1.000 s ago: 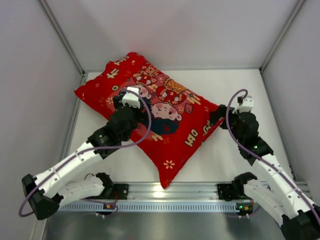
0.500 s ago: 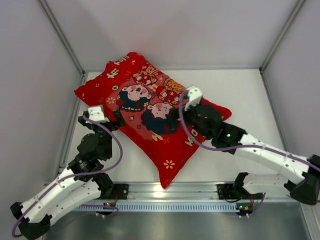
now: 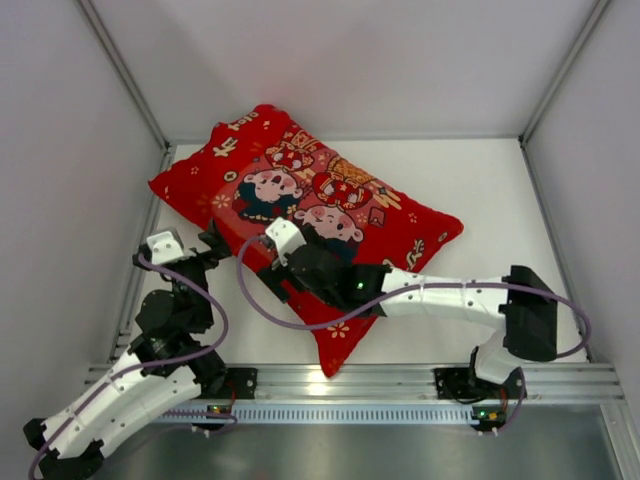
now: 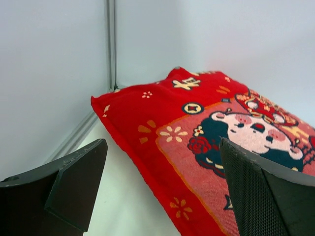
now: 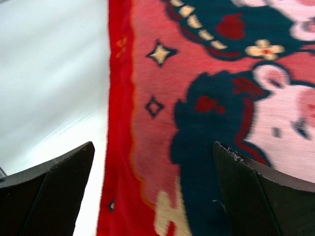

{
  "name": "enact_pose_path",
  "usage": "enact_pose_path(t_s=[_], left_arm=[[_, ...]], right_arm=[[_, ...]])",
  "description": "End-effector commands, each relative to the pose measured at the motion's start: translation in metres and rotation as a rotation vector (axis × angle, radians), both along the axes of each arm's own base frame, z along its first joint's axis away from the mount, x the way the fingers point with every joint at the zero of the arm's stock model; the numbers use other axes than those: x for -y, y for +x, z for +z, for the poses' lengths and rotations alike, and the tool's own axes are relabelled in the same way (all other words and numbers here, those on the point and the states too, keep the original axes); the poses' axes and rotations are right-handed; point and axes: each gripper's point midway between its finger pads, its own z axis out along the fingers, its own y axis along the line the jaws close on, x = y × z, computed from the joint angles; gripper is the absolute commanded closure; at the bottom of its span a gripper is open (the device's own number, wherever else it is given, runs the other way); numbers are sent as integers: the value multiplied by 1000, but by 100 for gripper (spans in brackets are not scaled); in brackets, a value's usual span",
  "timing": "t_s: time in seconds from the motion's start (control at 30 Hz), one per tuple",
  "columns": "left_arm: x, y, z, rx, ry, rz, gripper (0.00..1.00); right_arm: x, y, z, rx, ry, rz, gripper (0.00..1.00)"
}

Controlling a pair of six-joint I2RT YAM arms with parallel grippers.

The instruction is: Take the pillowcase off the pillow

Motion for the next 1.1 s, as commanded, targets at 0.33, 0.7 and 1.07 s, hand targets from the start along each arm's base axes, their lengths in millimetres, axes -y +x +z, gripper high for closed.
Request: enact_pose_path(t_s=[0.33, 0.7, 1.07], left_arm=[[-5, -3, 9, 45, -29, 16, 1], [0, -2, 9, 42, -19, -3, 3], [6, 1, 6, 27, 5, -23, 4]], right_arm=[[39, 45, -94, -24, -260, -403, 0], [168, 79, -96, -128, -140, -722, 91], [259, 110, -61, -173, 8, -880, 100]])
